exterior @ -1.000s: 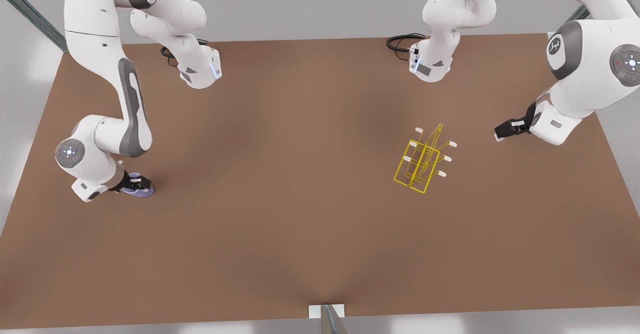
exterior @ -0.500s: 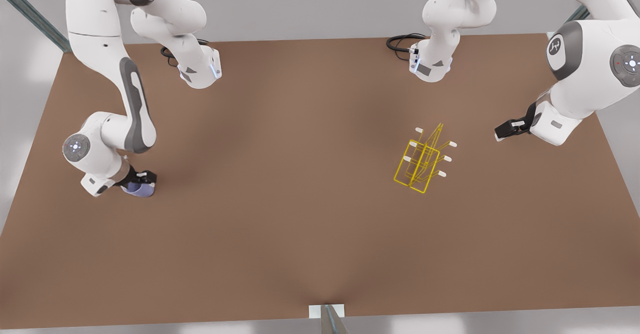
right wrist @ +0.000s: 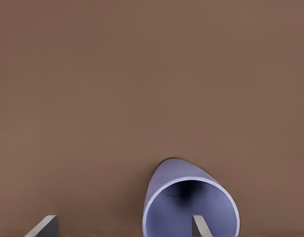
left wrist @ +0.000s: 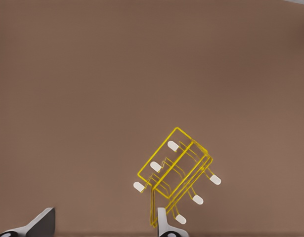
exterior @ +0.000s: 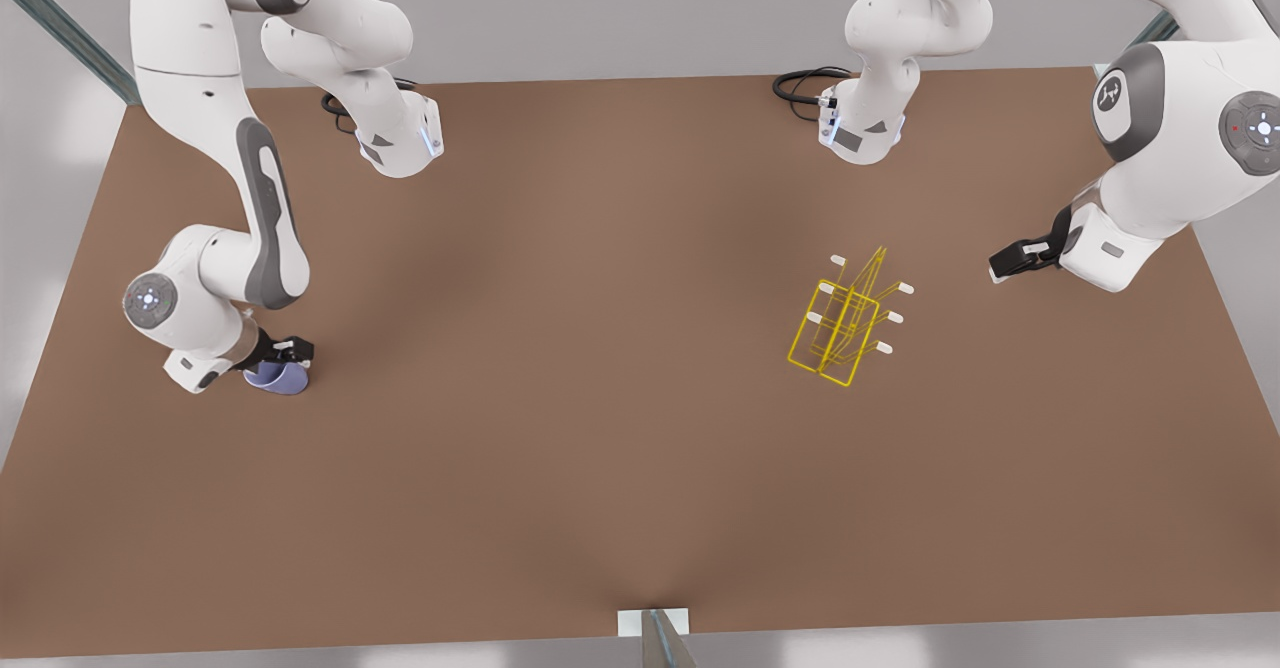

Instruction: Place the cup on the cup holder

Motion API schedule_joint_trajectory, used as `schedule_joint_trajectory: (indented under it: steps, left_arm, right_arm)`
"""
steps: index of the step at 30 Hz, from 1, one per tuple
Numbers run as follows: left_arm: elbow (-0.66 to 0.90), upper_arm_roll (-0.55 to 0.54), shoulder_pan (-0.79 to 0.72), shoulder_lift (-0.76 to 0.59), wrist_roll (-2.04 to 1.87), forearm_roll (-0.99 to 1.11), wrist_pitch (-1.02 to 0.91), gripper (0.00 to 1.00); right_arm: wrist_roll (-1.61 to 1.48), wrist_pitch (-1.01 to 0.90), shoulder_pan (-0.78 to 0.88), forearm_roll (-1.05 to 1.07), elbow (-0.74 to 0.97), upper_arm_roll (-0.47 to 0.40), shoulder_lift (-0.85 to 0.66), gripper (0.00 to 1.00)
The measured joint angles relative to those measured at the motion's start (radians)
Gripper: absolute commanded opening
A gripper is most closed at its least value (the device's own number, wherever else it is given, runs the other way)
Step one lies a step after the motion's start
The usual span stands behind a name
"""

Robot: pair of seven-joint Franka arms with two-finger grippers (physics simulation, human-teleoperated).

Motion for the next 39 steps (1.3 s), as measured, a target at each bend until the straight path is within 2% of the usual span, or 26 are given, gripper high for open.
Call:
schedule_joint_trajectory:
  steps: [14,15,19,20,22,23,34,37,39]
  left_arm:
    - [-0.002,0.003,0.005,0.006,-0.001,0.0,0.0,1.0]
    - [-0.002,0.003,0.004,0.006,-0.001,0.0,0.0,1.0]
    - [-0.002,0.003,0.002,0.009,-0.001,0.0,0.001,1.0]
    - [-0.002,0.003,0.002,0.011,-0.001,0.0,0.003,1.0]
    - [-0.003,0.003,0.003,0.013,0.0,0.0,0.006,1.0]
    - [-0.003,0.003,0.003,0.013,0.001,0.0,0.007,1.0]
    - [-0.002,0.019,0.005,0.012,0.006,0.0,0.005,1.0]
    - [-0.002,0.02,0.009,0.012,0.006,0.0,0.005,1.0]
    - [-0.002,0.02,0.009,0.012,0.007,0.0,0.004,1.0]
  right_arm:
    - [-0.023,0.034,-0.011,0.0,0.034,0.0,0.12,1.0]
    - [-0.025,0.036,-0.011,0.0,0.036,0.0,0.125,0.91]
    - [-0.029,0.04,-0.023,0.0,0.048,-0.002,0.143,0.79]
    - [-0.031,0.041,-0.027,0.0,0.049,-0.002,0.147,0.69]
    - [-0.033,0.042,-0.033,0.0,0.051,-0.002,0.153,0.41]
    - [-0.035,0.043,-0.034,0.0,0.053,-0.002,0.153,0.22]
    - [-0.056,0.031,-0.023,-0.007,0.083,0.006,0.15,0.21]
    - [-0.058,-0.006,0.022,-0.003,0.156,0.015,0.143,0.21]
    - [-0.06,-0.043,0.056,0.01,0.22,0.053,0.14,0.21]
